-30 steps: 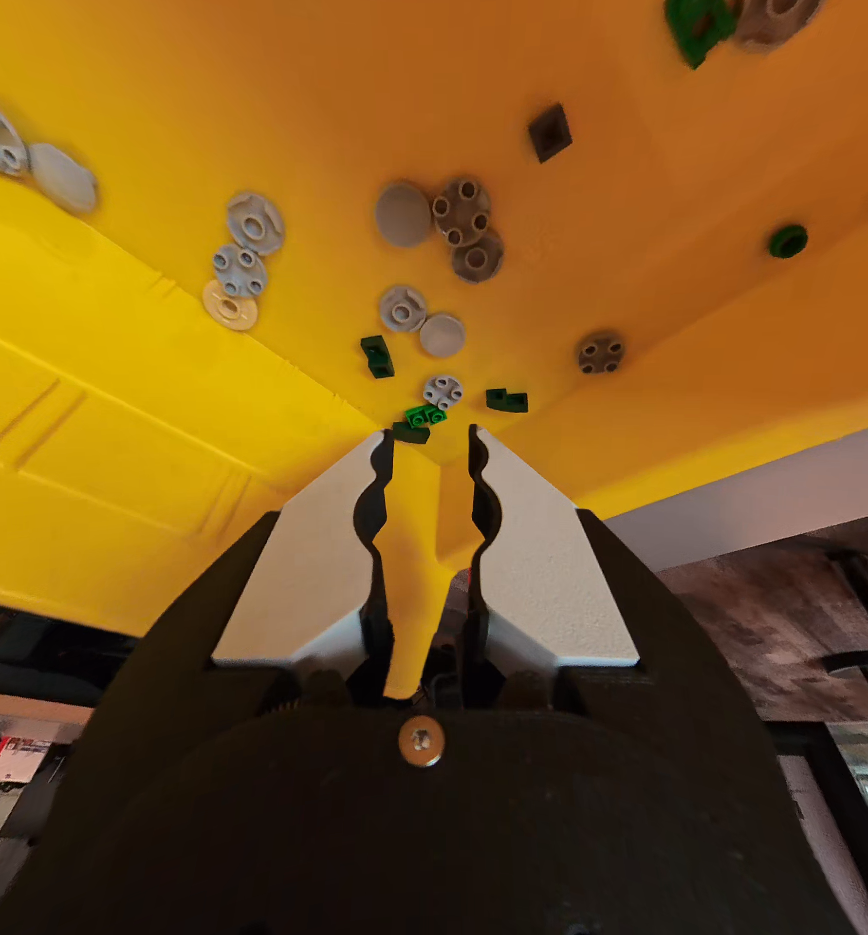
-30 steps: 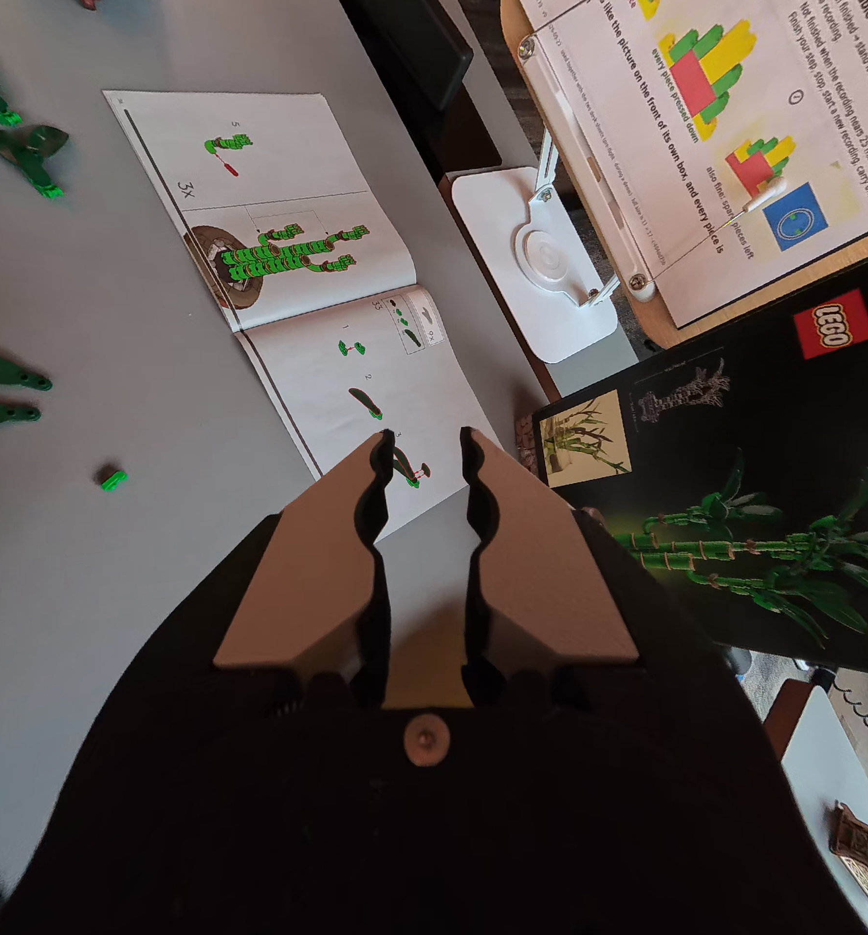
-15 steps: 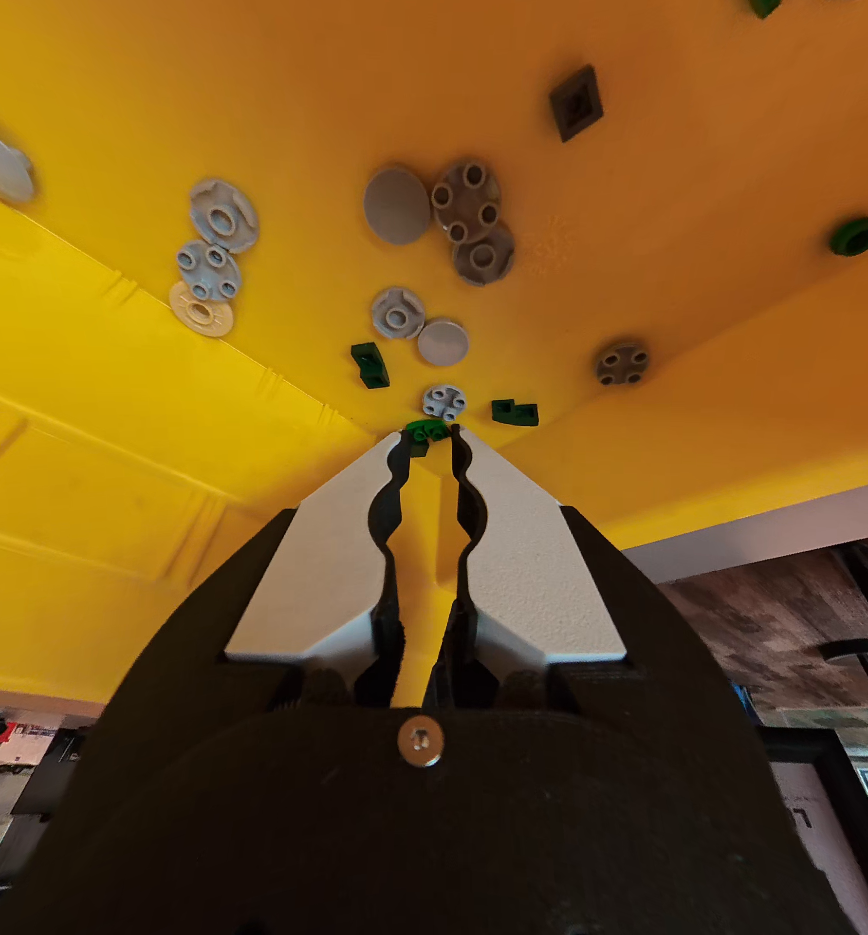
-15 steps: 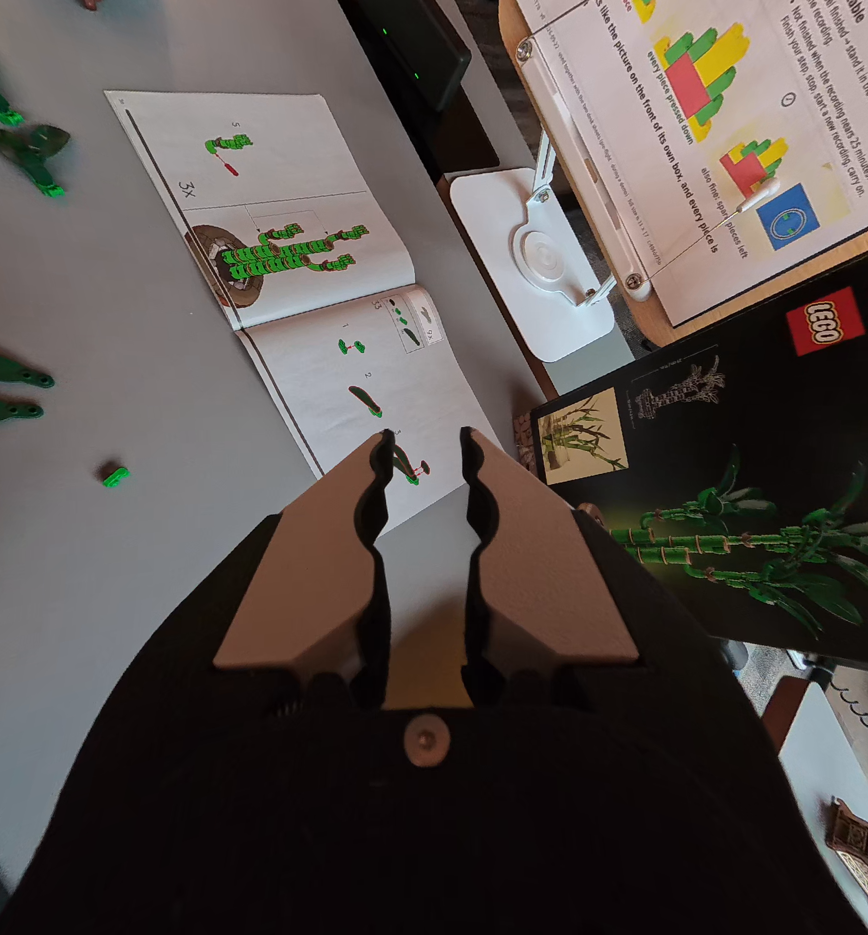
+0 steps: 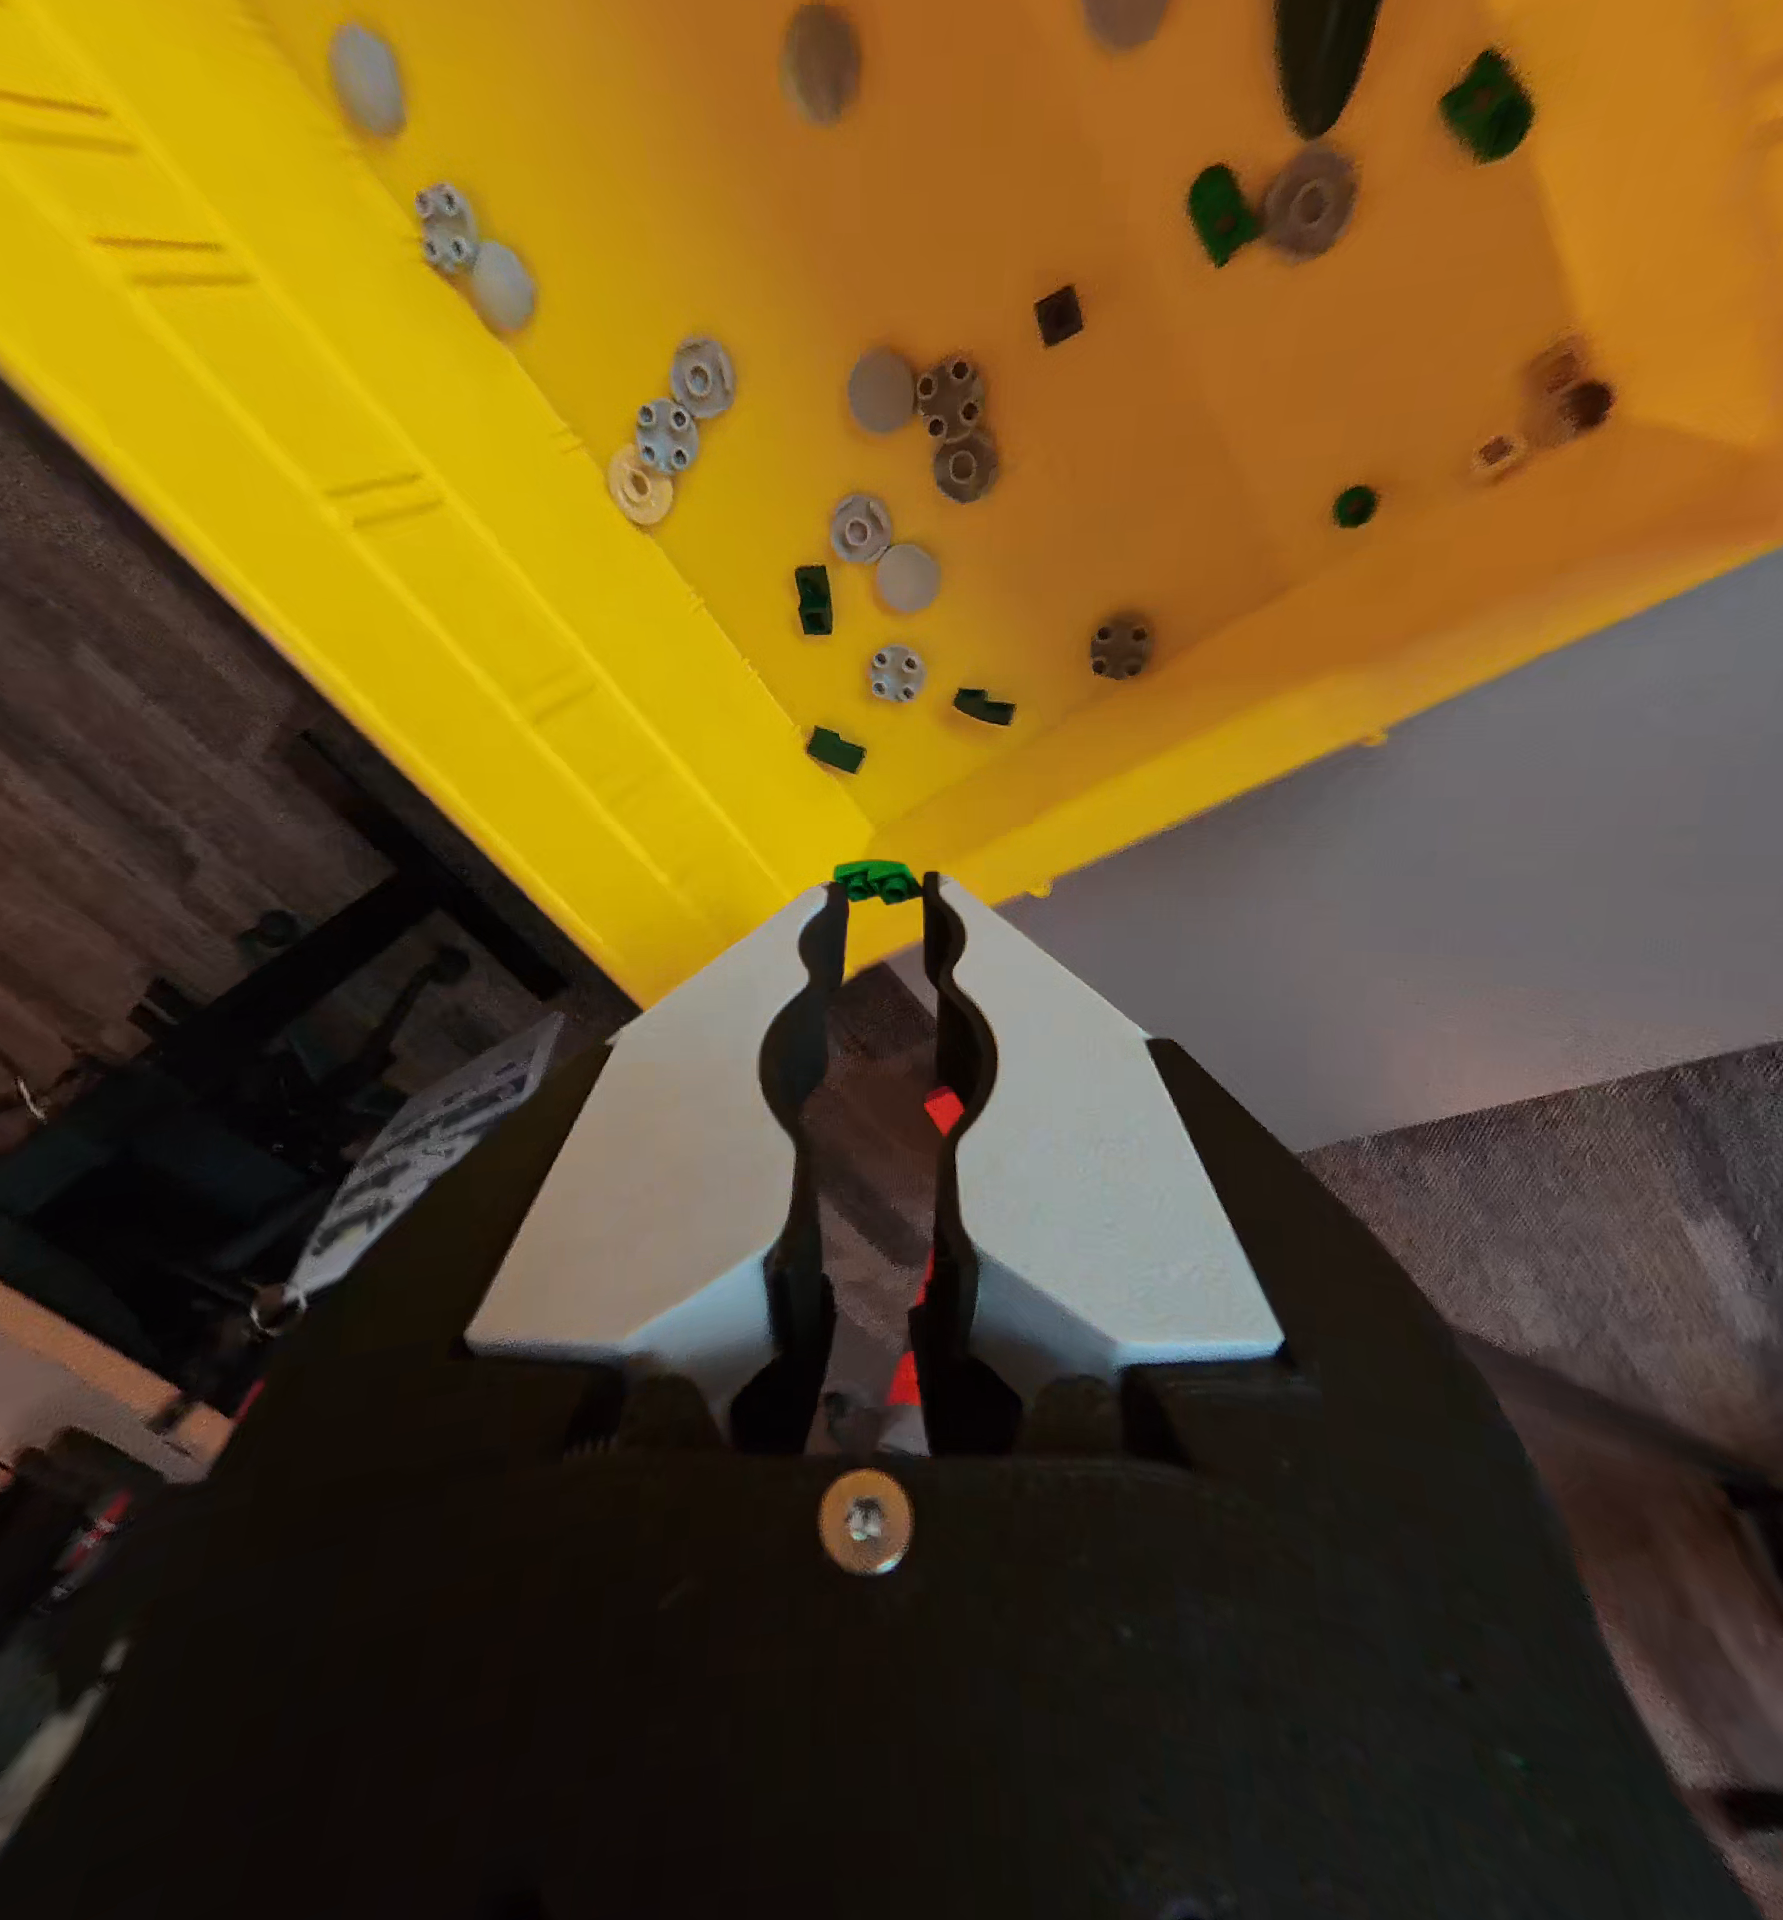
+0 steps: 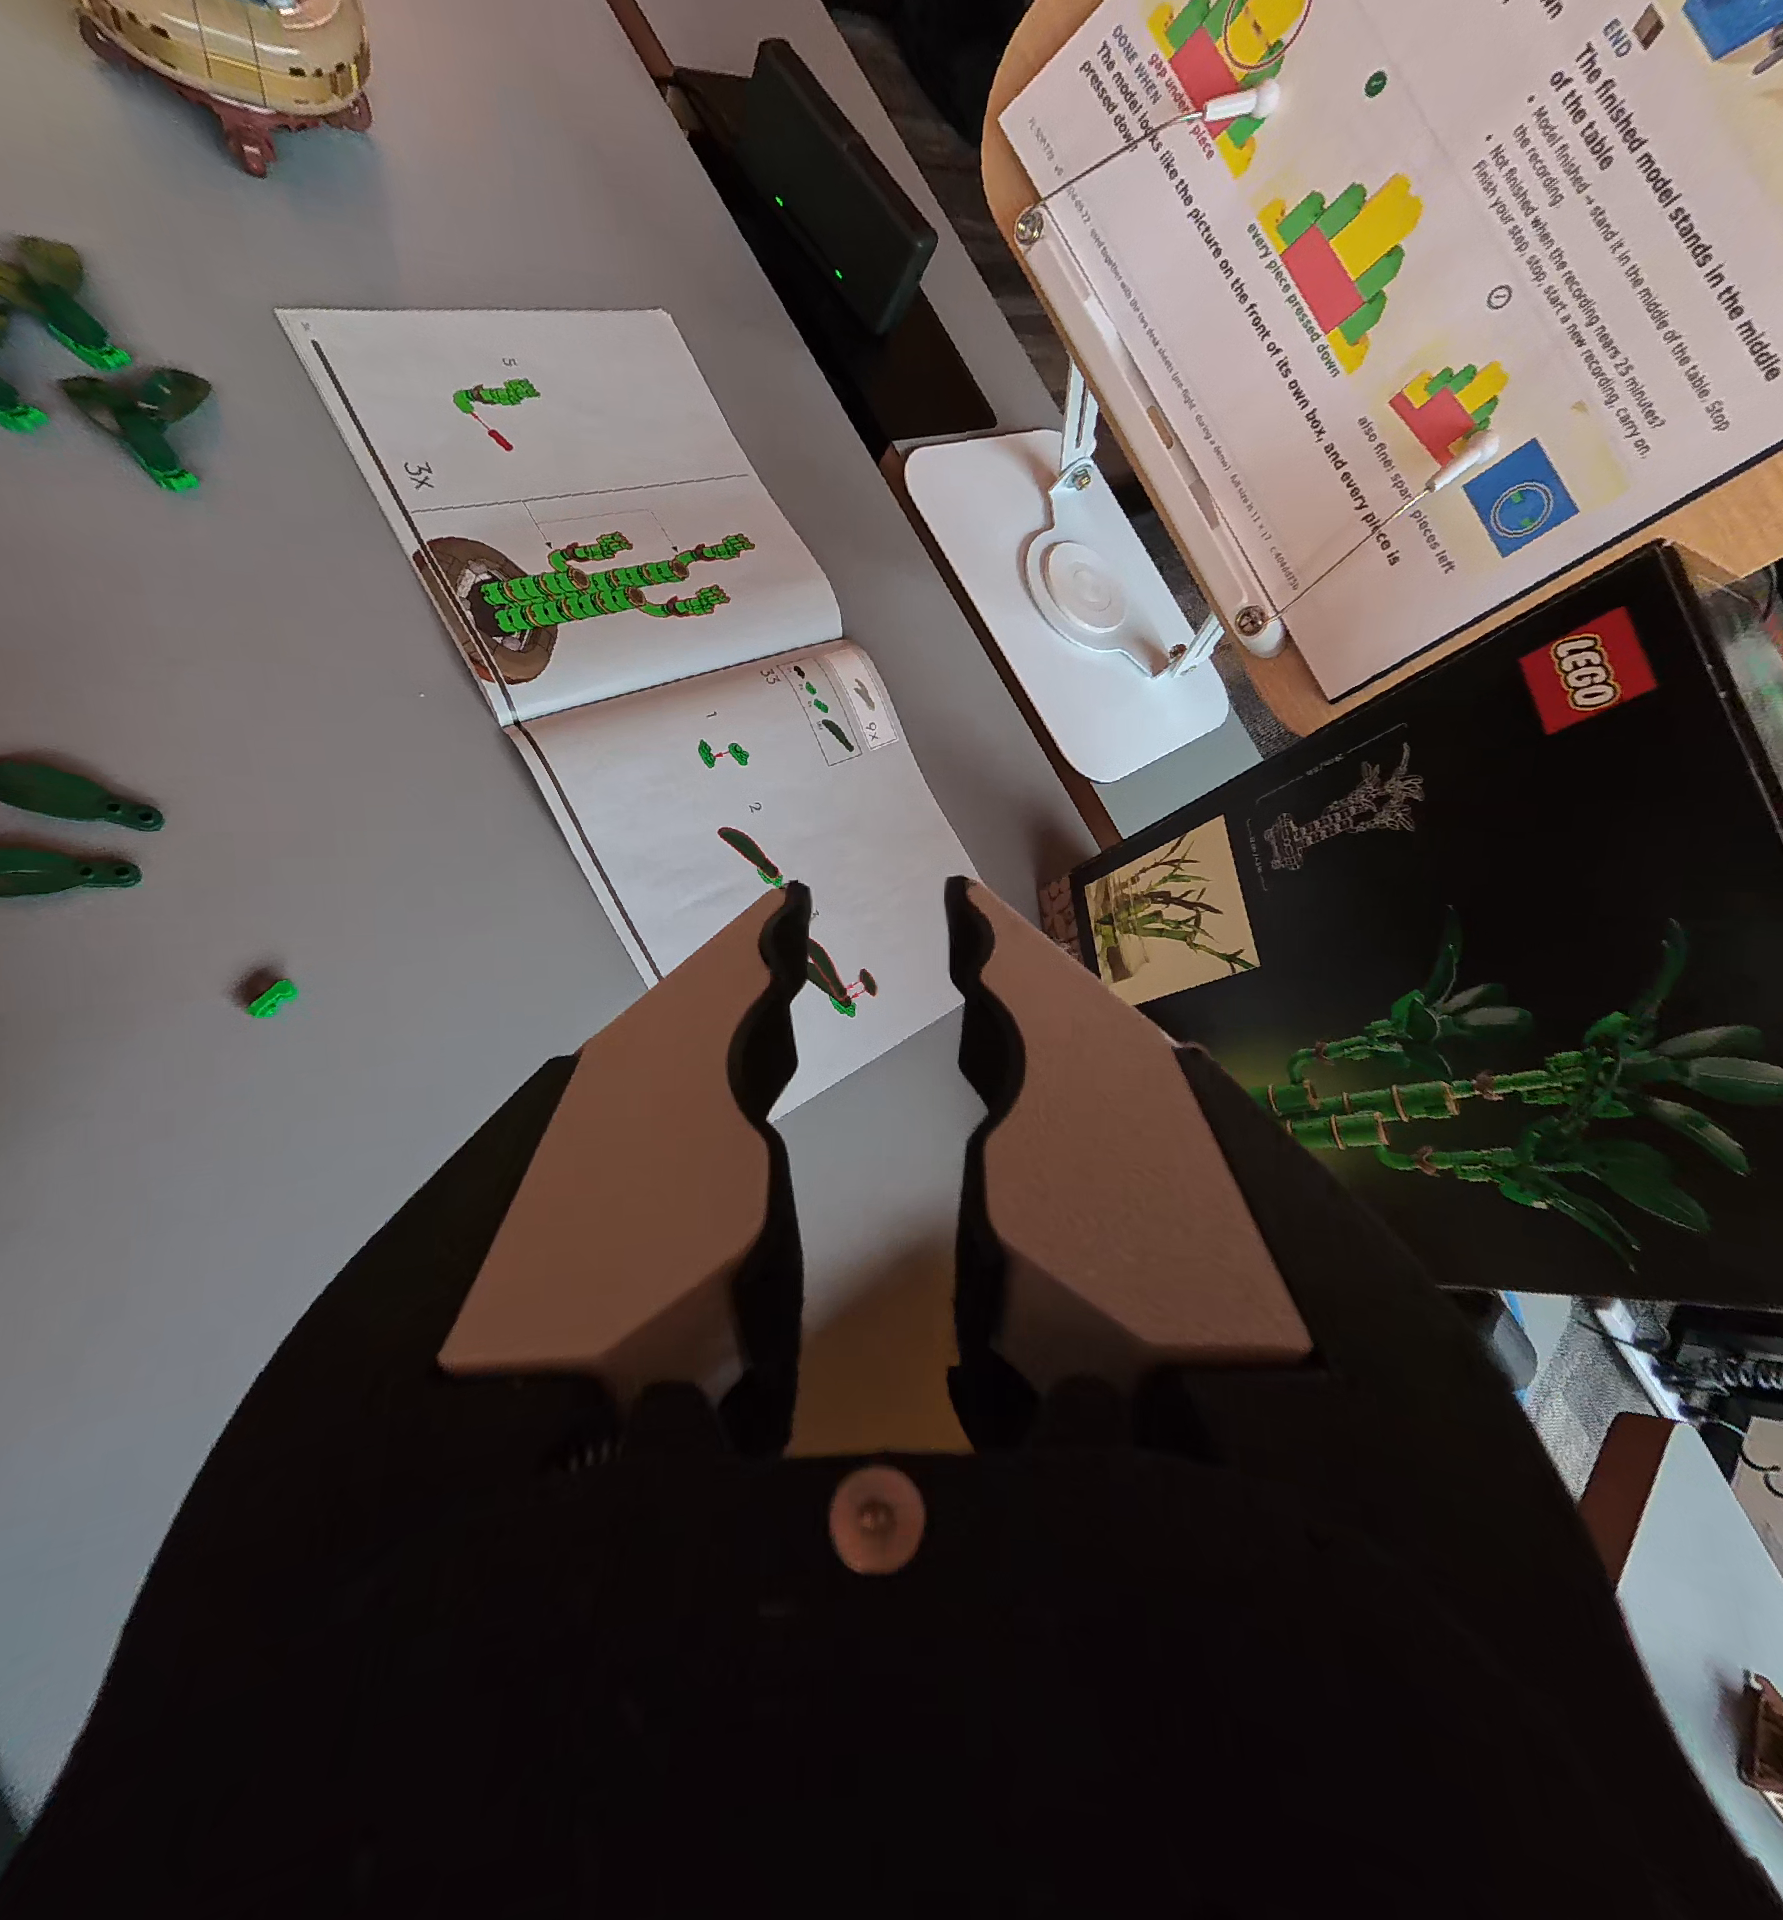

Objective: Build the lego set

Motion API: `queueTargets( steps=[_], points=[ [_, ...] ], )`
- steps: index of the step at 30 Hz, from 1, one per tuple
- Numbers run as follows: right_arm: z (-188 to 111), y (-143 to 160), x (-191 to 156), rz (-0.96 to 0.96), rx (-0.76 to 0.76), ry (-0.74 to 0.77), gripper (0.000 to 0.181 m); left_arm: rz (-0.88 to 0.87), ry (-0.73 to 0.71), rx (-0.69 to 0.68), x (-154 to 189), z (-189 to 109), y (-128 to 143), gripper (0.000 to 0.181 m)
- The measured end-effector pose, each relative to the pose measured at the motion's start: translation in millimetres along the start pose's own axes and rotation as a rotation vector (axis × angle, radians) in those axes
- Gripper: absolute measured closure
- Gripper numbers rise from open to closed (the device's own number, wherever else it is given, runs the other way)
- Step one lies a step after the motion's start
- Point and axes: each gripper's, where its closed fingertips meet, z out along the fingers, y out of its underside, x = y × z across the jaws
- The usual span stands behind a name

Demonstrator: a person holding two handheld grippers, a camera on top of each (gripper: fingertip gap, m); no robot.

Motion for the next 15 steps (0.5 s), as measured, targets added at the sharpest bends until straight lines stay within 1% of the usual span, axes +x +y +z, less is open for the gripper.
queueTargets(
  steps=[2,3,5,6,8,10,12,15],
  points=[
    [-4.2,0.2,2.7,0.001,0.007,0.012,0.156,-0.038,-0.058,0.016,23.5,-19.3,4.6,0.169],
    [-6.3,-0.5,3.9,0.005,0.017,0.015,0.156,-0.029,-0.091,0.032,38.9,-27.9,4.2,0.169],
    [-9.4,-2.4,5.9,0.013,0.038,0.017,0.156,0.023,-0.112,0.092,79.0,-42.5,-6.9,0.168],
    [-10.4,-3.1,6.5,0.014,0.044,0.018,0.156,0.049,-0.113,0.134,99.8,-49.4,-18.9,0.168],
    [-11.5,-4.2,6.8,0.012,0.055,0.017,0.156,0.109,-0.1,0.238,142.3,-63.8,-55.8,0.169],
    [-12.5,-5.7,6.4,0.013,0.065,0.013,0.156,0.208,-0.07,0.344,188.9,-78.3,-104.2,0.169],
    [-14.4,-6.4,4.0,0.011,0.072,0.005,0.156,0.377,-0.034,0.434,241.8,-90.4,-155.6,0.169],
    [-19.7,-6.4,1.0,0.007,0.082,-0.001,0.156,0.622,0.012,0.529,314.7,-101.4,-229.3,0.169]
  ],
)
